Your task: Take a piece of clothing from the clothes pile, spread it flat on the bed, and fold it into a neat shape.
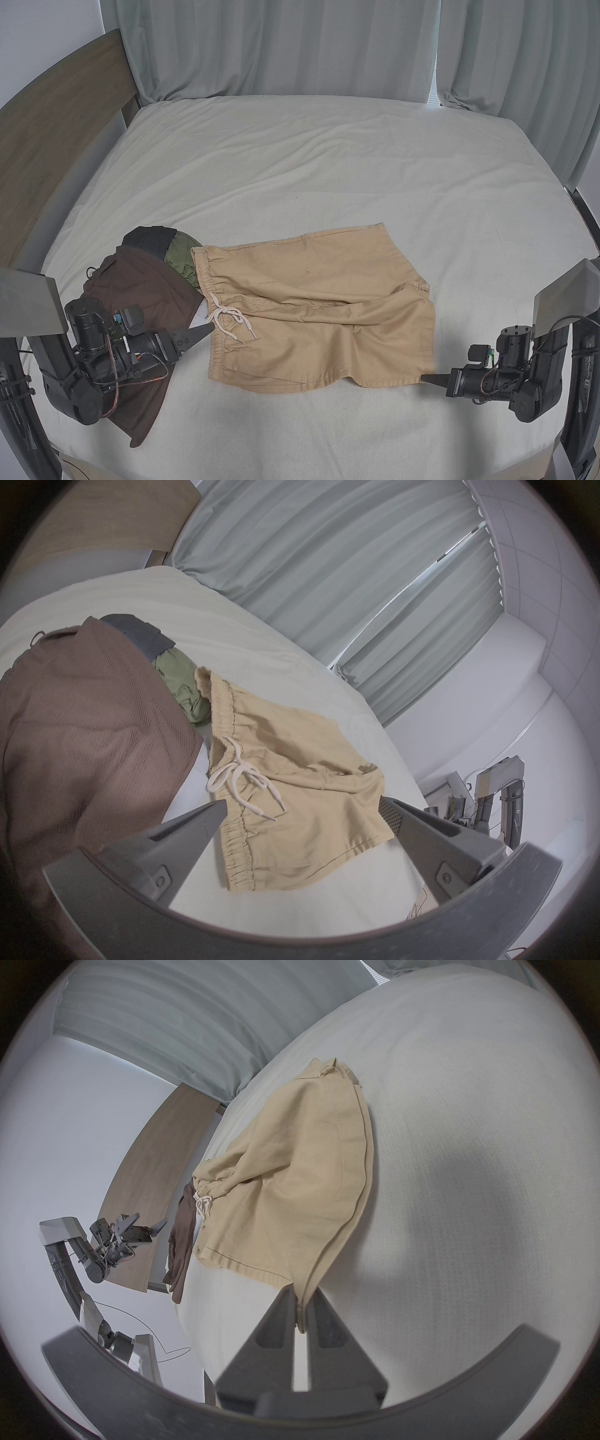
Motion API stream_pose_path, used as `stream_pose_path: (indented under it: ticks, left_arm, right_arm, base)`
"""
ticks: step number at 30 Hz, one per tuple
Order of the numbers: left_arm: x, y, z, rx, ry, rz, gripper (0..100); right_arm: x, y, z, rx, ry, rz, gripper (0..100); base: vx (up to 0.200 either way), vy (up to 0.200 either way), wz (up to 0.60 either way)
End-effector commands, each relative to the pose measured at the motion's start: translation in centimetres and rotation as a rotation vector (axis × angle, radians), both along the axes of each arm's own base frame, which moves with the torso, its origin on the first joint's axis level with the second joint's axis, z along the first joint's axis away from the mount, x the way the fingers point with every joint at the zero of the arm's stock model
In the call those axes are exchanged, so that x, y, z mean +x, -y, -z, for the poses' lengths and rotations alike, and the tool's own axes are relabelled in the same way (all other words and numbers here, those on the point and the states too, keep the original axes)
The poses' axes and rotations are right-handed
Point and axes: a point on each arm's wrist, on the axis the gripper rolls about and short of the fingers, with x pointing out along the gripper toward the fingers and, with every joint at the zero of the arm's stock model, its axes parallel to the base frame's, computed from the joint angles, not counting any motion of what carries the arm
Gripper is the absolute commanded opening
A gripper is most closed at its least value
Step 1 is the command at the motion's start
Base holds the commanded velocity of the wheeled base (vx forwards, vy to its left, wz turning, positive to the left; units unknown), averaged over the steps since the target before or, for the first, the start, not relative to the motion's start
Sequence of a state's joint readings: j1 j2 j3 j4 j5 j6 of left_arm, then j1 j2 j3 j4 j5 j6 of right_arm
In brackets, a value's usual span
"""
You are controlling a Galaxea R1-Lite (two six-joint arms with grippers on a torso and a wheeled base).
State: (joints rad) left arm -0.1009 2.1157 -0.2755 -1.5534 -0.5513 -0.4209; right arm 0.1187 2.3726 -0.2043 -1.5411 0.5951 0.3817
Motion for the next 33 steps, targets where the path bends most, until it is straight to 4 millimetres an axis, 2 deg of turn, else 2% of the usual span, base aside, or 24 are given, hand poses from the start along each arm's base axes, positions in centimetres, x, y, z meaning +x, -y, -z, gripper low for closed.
stream_pose_path:
  ticks: [1, 9, 17, 25, 33]
  left_arm:
    - [0.1, -0.1, 1.7, 0.012, -0.058, -0.001, 100]
    - [-0.1, -0.2, 3.9, 0.019, -0.146, -0.003, 100]
    - [0.0, -0.1, 5.3, 0.022, -0.192, 0.003, 100]
    - [0.8, 0.3, 7.6, 0.027, -0.243, 0.015, 100]
    - [1.4, 0.7, 8.9, 0.026, -0.262, 0.023, 100]
  right_arm:
    - [0.1, 0.2, -0.2, 0.001, 0.009, 0.008, 0]
    - [0.4, 0.2, 0.4, 0.0, 0.001, 0.008, 0]
    - [0.5, 0.4, 0.4, 0.0, 0.004, 0.017, 0]
    - [0.7, 0.5, 0.4, 0.001, 0.01, 0.022, 0]
    - [0.9, 0.6, 0.4, 0.002, 0.016, 0.023, 0]
  base:
    - [0.0, 0.0, 0.0]
    - [0.0, 0.0, 0.0]
    - [0.0, 0.0, 0.0]
    - [0.0, 0.0, 0.0]
    - [0.0, 0.0, 0.0]
